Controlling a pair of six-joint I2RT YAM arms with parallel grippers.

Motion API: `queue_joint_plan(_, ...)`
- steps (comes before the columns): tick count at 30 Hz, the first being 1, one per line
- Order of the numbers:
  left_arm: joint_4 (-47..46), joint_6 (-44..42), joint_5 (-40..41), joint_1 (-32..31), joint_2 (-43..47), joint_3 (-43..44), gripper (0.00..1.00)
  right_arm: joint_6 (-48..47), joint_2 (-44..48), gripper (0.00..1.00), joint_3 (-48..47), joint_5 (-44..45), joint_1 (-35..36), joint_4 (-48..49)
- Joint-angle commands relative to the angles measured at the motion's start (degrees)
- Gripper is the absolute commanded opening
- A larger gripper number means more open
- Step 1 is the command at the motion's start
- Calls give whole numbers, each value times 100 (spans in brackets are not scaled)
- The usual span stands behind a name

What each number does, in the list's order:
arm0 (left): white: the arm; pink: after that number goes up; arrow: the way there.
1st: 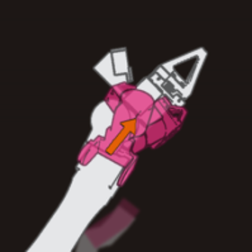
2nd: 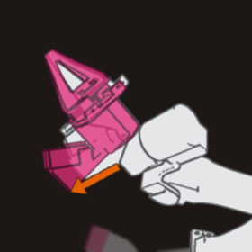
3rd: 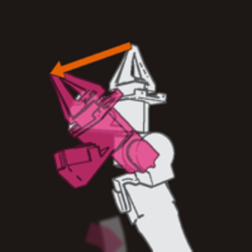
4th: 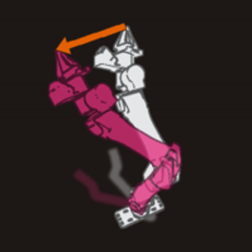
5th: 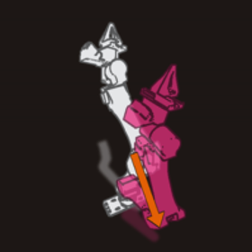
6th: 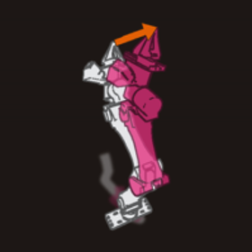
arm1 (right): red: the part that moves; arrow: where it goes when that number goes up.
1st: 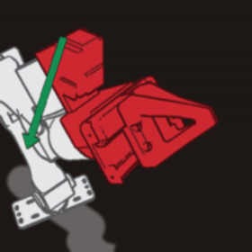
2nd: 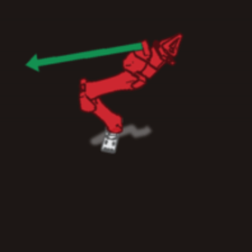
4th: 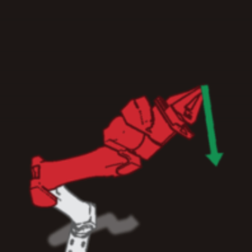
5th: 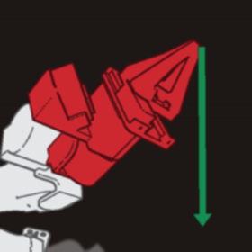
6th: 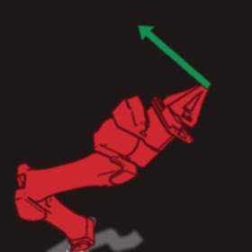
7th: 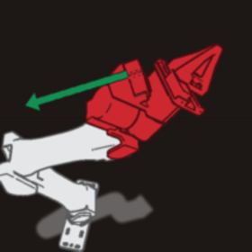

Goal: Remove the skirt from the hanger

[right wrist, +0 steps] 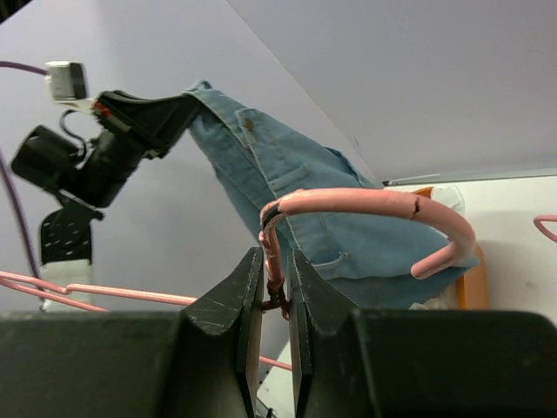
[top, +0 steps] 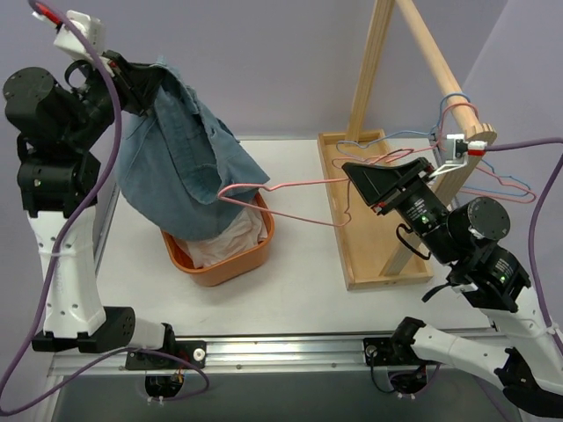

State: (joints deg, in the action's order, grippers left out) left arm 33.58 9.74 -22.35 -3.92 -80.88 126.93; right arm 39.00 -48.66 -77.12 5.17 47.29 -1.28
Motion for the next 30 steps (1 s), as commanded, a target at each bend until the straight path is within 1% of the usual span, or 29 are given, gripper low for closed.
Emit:
queue_joint_plan(1,-950,615,-1331,41,-418,-195,2,99,208,0,39,168,-18,199)
queue_joint_plan(2,-1089,748,-1629,49,-707,-195,2,99,234,0,22,195,-18,172)
queue_joint_plan(3,-1195,888,-2207,58,-858,-204,2,90,261,0,13,212,-18,154)
queue_joint_plan(4,-1344,1238,-2491,50,-1007,-230,2,64,287,0,4,230,-18,154)
queue_joint_plan(5,-1641,1450,-2763,76,-1270,-265,2,63,305,0,-22,248,-18,154)
queue_joint_plan(6,-1758,1617,-2966,85,-1368,-370,2,46,314,0,-31,274,-18,-20)
queue_joint_plan(7,-2028,1967,-3194,120,-1430,-493,2,29,331,0,-40,283,-18,-74)
queue_joint_plan(8,-2275,2171,-3275,155,-1430,-677,2,20,340,0,-40,300,-18,-100)
queue_joint_plan(9,-2590,2608,-3328,181,-1369,-1270,2,11,349,0,-40,335,-18,-144)
queue_joint_plan(10,-3029,2865,-3416,277,-1264,-1651,2,19,366,0,-31,353,-18,-162)
queue_joint_plan(11,-4069,3172,-3425,339,-1046,-2037,2,11,366,0,-22,362,-18,-180)
queue_joint_plan(12,-4505,3444,-3443,357,-948,-2406,2,2,375,0,-22,371,-18,-206)
queue_joint_plan(13,-4927,3926,-3547,557,-869,-3011,2,-7,375,0,-22,371,-18,-215)
queue_joint_plan(14,-5532,4122,-3601,699,-781,-3252,2,-24,375,0,-22,371,-18,-232)
queue_joint_plan(15,-5721,4324,-3662,752,-771,-3463,2,-33,375,0,-31,371,-18,-267)
queue_joint_plan(16,-5775,4343,-3706,814,-745,-3630,2,-42,367,0,-31,353,-18,-276)
queue_joint_plan(17,-5723,4326,-3750,910,-684,-3919,2,-51,366,0,-22,362,-18,-285)
queue_joint_plan(18,-5618,4126,-3733,972,-622,-4079,2,-59,366,0,4,353,-18,-294)
queue_joint_plan(19,-4956,3915,-3663,1025,-535,-4306,2,-51,366,0,22,362,-18,-294)
queue_joint_plan(20,-4314,3556,-3315,1130,-395,-4343,2,-51,366,0,39,362,-9,-285)
queue_joint_plan(21,-3681,2683,-3094,1139,-350,-4335,2,-33,375,0,57,362,-9,-285)
queue_joint_plan(22,-2413,2213,-2830,1131,-288,-4231,2,-33,384,0,92,353,-18,-277)
queue_joint_plan(23,-1870,1756,-2210,974,-279,-4186,2,-24,393,0,110,353,-9,-268)
queue_joint_plan(24,-1133,1124,-1917,877,-279,-4151,2,-16,402,0,118,362,-18,-276)
queue_joint_plan(25,-848,892,-1653,780,-296,-4116,2,-16,402,0,127,362,-9,-276)
queue_joint_plan(26,-575,672,-1128,596,-314,-4046,2,-7,393,0,127,371,-9,-285)
queue_joint_plan(27,-389,391,-870,534,-314,-4045,2,19,393,0,127,371,-9,-285)
queue_joint_plan(29,-63,205,-500,454,-323,-4106,2,54,384,0,118,371,-9,-294)
queue_joint_plan(30,103,56,-124,436,-314,-4202,2,55,375,0,110,362,-9,-294)
